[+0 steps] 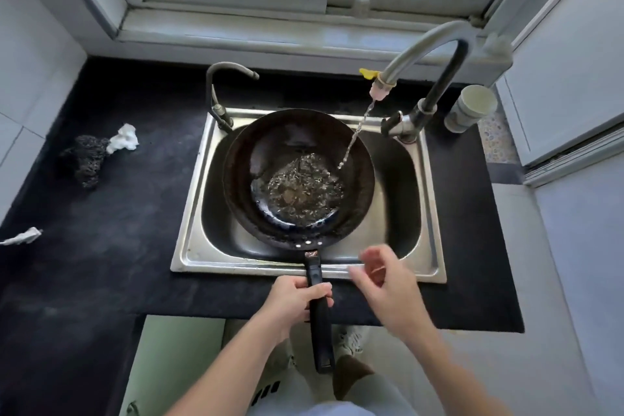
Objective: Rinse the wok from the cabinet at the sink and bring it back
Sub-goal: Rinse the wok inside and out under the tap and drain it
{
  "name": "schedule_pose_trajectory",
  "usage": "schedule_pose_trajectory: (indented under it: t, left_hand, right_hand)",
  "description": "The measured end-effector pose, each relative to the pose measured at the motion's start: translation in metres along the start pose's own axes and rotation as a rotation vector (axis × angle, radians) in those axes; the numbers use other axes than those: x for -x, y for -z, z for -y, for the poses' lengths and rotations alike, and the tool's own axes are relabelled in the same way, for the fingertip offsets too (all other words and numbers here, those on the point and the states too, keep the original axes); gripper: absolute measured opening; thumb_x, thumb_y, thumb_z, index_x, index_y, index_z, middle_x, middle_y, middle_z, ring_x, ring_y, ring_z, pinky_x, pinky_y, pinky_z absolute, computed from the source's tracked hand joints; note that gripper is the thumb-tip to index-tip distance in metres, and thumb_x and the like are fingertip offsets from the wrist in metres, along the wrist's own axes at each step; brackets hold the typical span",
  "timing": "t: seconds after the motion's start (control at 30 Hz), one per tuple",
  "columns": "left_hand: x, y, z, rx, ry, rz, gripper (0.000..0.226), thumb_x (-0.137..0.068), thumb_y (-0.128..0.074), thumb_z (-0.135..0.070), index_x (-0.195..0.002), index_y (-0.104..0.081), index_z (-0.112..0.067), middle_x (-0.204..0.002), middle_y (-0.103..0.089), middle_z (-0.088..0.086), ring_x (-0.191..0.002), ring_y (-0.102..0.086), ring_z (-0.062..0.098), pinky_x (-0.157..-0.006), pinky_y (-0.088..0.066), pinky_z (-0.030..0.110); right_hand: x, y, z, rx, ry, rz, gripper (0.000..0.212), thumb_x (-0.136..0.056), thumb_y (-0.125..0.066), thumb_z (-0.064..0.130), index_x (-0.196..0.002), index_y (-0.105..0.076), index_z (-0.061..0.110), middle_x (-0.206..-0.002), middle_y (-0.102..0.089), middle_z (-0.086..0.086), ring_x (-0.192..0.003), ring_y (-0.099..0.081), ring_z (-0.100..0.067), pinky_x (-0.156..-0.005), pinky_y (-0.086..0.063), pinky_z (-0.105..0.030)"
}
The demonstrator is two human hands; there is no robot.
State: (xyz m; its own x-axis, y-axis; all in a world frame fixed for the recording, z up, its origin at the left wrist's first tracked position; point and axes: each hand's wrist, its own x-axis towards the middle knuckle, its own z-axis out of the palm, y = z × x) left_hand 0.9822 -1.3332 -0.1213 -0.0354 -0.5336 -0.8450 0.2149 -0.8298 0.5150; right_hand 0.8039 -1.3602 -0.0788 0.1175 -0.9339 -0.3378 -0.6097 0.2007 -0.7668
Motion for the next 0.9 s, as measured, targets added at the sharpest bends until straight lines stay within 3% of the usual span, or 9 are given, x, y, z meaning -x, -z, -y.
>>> schedule_pose_trajectory:
  t: [0.1, 0.2, 0.3, 0.43, 0.5, 0.57, 0.67, 0.9]
  left_hand:
    - [0.000, 0.001, -0.001, -0.023, -0.006, 0.005, 0.023, -0.084, -0.075, -0.014, -0.100, -0.071, 0.003, -0.092, -0.077, 0.017, -0.081, -0.076, 0.023, -0.061, -0.057, 0.026]
    - [-0.002, 0.002, 0.000, -0.013, 0.003, 0.013, 0.022, -0.083, -0.076, -0.013, -0.099, -0.072, 0.002, -0.093, -0.077, 0.018, -0.086, -0.076, 0.024, -0.065, -0.058, 0.029]
    - [-0.004, 0.004, 0.002, -0.008, 0.003, 0.030, 0.021, -0.083, -0.077, -0.013, -0.097, -0.073, 0.002, -0.096, -0.077, 0.017, -0.087, -0.076, 0.023, -0.067, -0.059, 0.029]
    - [-0.008, 0.008, 0.002, -0.050, -0.001, 0.043, 0.024, -0.082, -0.078, -0.017, -0.095, -0.074, 0.002, -0.094, -0.077, 0.017, -0.087, -0.075, 0.027, -0.066, -0.057, 0.028]
    - [-0.010, 0.010, 0.003, -0.062, -0.014, 0.059, 0.025, -0.082, -0.077, -0.017, -0.095, -0.074, 0.004, -0.095, -0.076, 0.021, -0.084, -0.073, 0.029, -0.067, -0.057, 0.032]
    - [-0.011, 0.010, 0.004, -0.064, -0.027, 0.067, 0.025, -0.083, -0.077, -0.015, -0.094, -0.073, 0.007, -0.098, -0.074, 0.025, -0.083, -0.070, 0.030, -0.070, -0.056, 0.037]
    - [-0.011, 0.010, 0.003, -0.037, -0.012, 0.083, 0.023, -0.082, -0.077, -0.012, -0.097, -0.073, 0.006, -0.102, -0.074, 0.023, -0.089, -0.070, 0.028, -0.088, -0.056, 0.041]
    - [-0.008, 0.014, 0.010, 0.119, 0.056, 0.154, 0.029, -0.088, -0.071, -0.016, -0.107, -0.071, 0.005, -0.107, -0.074, 0.019, -0.091, -0.073, 0.024, -0.070, -0.059, 0.028]
  right_hand:
    - [0.048, -0.048, -0.020, -0.044, -0.253, 0.117, 0.035, -0.078, -0.072, 0.058, -0.090, -0.059, 0.028, -0.076, -0.067, 0.004, -0.073, -0.062, -0.009, -0.074, -0.055, -0.034]
    - [0.058, -0.076, -0.028, -0.168, -0.434, 0.194, 0.052, -0.069, -0.061, 0.075, -0.091, -0.061, 0.028, -0.082, -0.069, 0.005, -0.082, -0.066, -0.014, -0.080, -0.057, -0.039]
    - [0.046, -0.088, -0.019, -0.361, -0.530, 0.281, 0.043, -0.078, -0.062, 0.061, -0.090, -0.068, 0.019, -0.078, -0.071, -0.001, -0.075, -0.068, -0.022, -0.070, -0.054, -0.041]
    - [0.031, -0.088, -0.007, -0.585, -0.600, 0.339, 0.018, -0.095, -0.058, 0.018, -0.092, -0.070, 0.006, -0.069, -0.066, -0.008, -0.061, -0.063, -0.022, -0.060, -0.052, -0.036]
    - [0.030, -0.092, -0.002, -0.647, -0.604, 0.291, 0.016, -0.096, -0.055, 0.012, -0.087, -0.067, 0.006, -0.062, -0.061, -0.006, -0.051, -0.056, -0.020, -0.049, -0.047, -0.032]
    - [0.030, -0.101, -0.005, -0.563, -0.544, 0.189, 0.019, -0.098, -0.051, 0.017, -0.083, -0.061, 0.010, -0.057, -0.055, -0.002, -0.043, -0.049, -0.015, -0.043, -0.041, -0.028]
    - [0.036, -0.113, -0.011, -0.427, -0.393, 0.089, 0.021, -0.102, -0.048, 0.024, -0.085, -0.058, 0.014, -0.053, -0.053, 0.003, -0.040, -0.047, -0.012, -0.043, -0.039, -0.030]
    - [0.053, -0.106, -0.005, -0.477, -0.340, 0.089, 0.029, -0.102, -0.054, 0.032, -0.080, -0.059, 0.015, -0.051, -0.051, 0.003, -0.039, -0.044, -0.012, -0.038, -0.036, -0.025]
